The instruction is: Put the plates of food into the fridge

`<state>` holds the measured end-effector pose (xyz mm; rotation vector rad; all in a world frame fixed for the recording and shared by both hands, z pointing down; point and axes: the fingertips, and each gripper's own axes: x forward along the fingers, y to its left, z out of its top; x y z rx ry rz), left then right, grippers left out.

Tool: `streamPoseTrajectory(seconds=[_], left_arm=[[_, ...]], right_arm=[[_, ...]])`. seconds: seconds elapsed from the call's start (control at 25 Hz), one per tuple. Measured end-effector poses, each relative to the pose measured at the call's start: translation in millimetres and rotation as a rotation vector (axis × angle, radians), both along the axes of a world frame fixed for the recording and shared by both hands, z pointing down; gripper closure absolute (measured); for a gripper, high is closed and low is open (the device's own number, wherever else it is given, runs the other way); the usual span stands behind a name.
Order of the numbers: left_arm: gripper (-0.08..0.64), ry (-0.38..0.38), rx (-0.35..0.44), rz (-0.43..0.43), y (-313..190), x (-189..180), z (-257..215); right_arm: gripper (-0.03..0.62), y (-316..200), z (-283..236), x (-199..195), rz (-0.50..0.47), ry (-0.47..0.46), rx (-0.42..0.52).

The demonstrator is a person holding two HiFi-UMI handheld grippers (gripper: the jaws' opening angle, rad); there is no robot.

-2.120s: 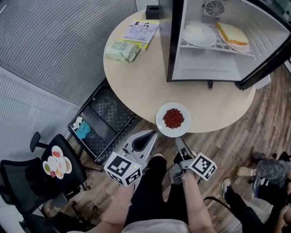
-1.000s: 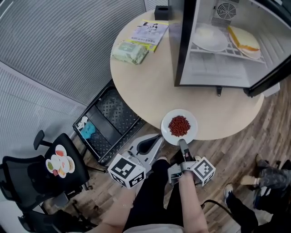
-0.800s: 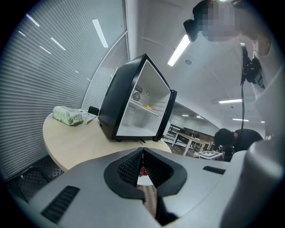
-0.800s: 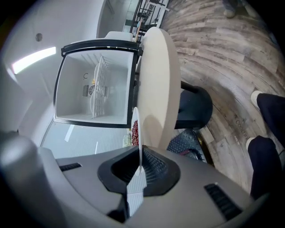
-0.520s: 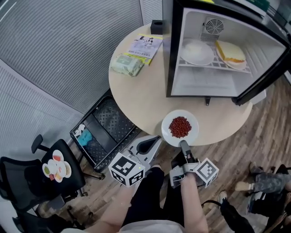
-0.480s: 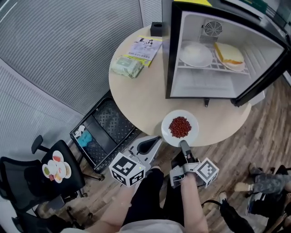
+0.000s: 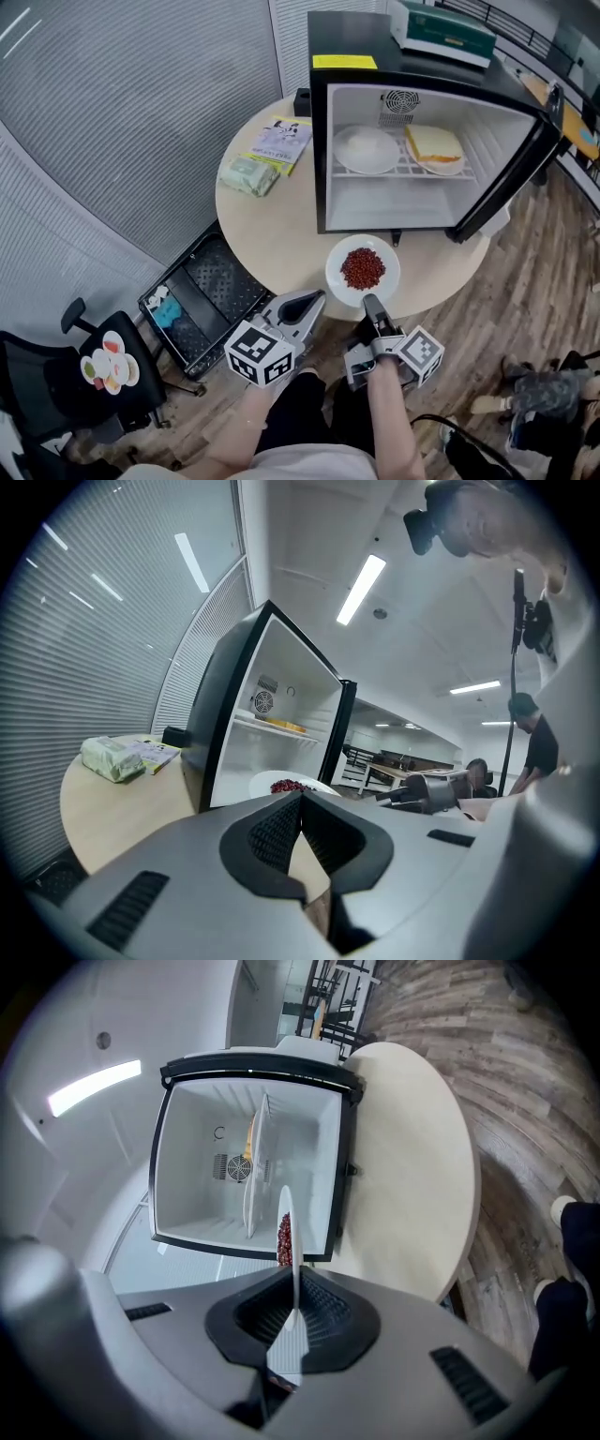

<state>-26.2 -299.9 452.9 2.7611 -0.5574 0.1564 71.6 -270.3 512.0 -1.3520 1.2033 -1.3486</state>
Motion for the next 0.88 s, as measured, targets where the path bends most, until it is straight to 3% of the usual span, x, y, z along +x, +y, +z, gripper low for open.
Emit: streamPoseTrajectory(seconds=[0.44, 0.88], left_arm=[[0.555, -0.005, 0.008, 0.020, -9.1, 79.8, 0.0], [0.555, -0.013, -0.005, -0.078, -55.8, 143.4, 16.6]], right_arm=[[0.575, -6.4, 0.0, 77.0, 0.023, 0.018, -0.012], [0.575, -69.2, 17.2, 139.7, -0.058, 0.040, -0.039]])
